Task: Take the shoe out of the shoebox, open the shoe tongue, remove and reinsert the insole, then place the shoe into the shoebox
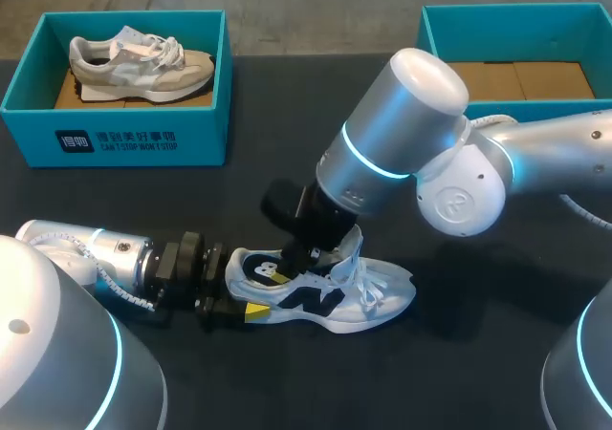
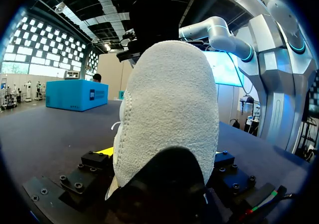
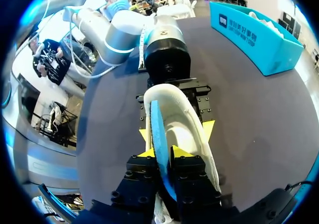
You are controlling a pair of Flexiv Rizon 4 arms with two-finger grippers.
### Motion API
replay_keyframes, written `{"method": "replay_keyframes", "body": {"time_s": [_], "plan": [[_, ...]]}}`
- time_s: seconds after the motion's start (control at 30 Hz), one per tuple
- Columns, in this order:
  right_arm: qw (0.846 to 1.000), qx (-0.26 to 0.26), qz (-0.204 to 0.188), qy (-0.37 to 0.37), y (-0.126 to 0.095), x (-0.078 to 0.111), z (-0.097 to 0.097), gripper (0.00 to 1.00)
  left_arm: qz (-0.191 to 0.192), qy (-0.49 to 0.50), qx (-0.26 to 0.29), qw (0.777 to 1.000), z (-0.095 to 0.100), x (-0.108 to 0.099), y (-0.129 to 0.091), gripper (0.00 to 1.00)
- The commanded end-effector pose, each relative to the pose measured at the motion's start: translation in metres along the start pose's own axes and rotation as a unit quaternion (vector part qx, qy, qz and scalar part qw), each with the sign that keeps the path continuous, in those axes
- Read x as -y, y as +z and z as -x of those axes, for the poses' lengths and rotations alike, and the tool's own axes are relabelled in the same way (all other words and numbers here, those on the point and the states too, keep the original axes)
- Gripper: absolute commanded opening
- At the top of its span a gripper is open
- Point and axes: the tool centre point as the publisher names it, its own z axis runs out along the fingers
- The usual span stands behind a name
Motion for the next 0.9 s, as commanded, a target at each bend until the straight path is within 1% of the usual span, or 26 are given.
{"method": "replay_keyframes", "body": {"time_s": [0.03, 0.07, 0.1, 0.13, 0.17, 0.2, 0.23, 0.27, 0.43, 0.7, 0.77, 0.87, 0.9], "plan": [[1.0, 0.003, 0.0, -0.003, -0.003, -0.002, -0.002, 0.24, 0.0, 0.0, 0.001, 1.0, 0.001, -0.002, 0.0, 0.0], [1.0, 0.003, 0.0, -0.004, -0.003, -0.002, -0.003, 0.3, 0.0, 0.0, 0.001, 1.0, 0.001, -0.002, 0.0, 0.0], [1.0, 0.004, -0.001, -0.005, -0.004, -0.003, -0.003, 0.31, 0.0, 0.0, 0.001, 1.0, 0.001, -0.002, 0.0, 0.0], [1.0, 0.004, -0.001, -0.006, -0.005, -0.003, -0.003, 0.3, 0.0, 0.0, 0.001, 1.0, 0.001, -0.002, 0.0, 0.0], [1.0, 0.005, -0.001, -0.006, -0.005, -0.004, -0.003, 0.27, 0.0, 0.0, 0.001, 1.0, 0.001, -0.002, 0.0, 0.0], [1.0, 0.005, -0.001, -0.007, -0.005, -0.004, -0.003, 0.19, 0.0, 0.0, 0.001, 1.0, 0.001, -0.002, 0.0, 0.0], [1.0, 0.005, -0.001, -0.008, -0.005, -0.005, -0.003, 0.05, 0.0, 0.0, 0.001, 1.0, 0.001, -0.002, 0.0, 0.0], [1.0, 0.005, -0.001, -0.009, -0.005, -0.005, -0.004, 0.0, 0.0, 0.0, 0.001, 1.0, 0.001, -0.002, 0.0, 0.0], [1.0, 0.003, 0.003, -0.02, -0.005, -0.01, -0.004, 0.0, 0.0, 0.0, 0.001, 1.0, 0.001, -0.002, 0.0, 0.0], [0.998, 0.005, 0.015, -0.056, -0.01, -0.029, -0.007, 0.0, 0.0, 0.0, 0.001, 1.0, 0.001, -0.002, 0.0, 0.0], [0.998, 0.004, 0.013, -0.06, -0.009, -0.033, -0.008, 0.0, 0.0, 0.0, 0.001, 1.0, 0.001, -0.002, 0.0, 0.0], [0.998, 0.0, 0.017, -0.065, -0.009, -0.034, -0.008, 0.0, 0.0, 0.0, 0.001, 1.0, 0.001, -0.002, 0.0, 0.0], [0.997, -0.002, 0.024, -0.067, -0.009, -0.033, -0.008, 0.0, 0.0, 0.0, 0.001, 1.0, 0.001, -0.002, 0.0, 0.0]]}}
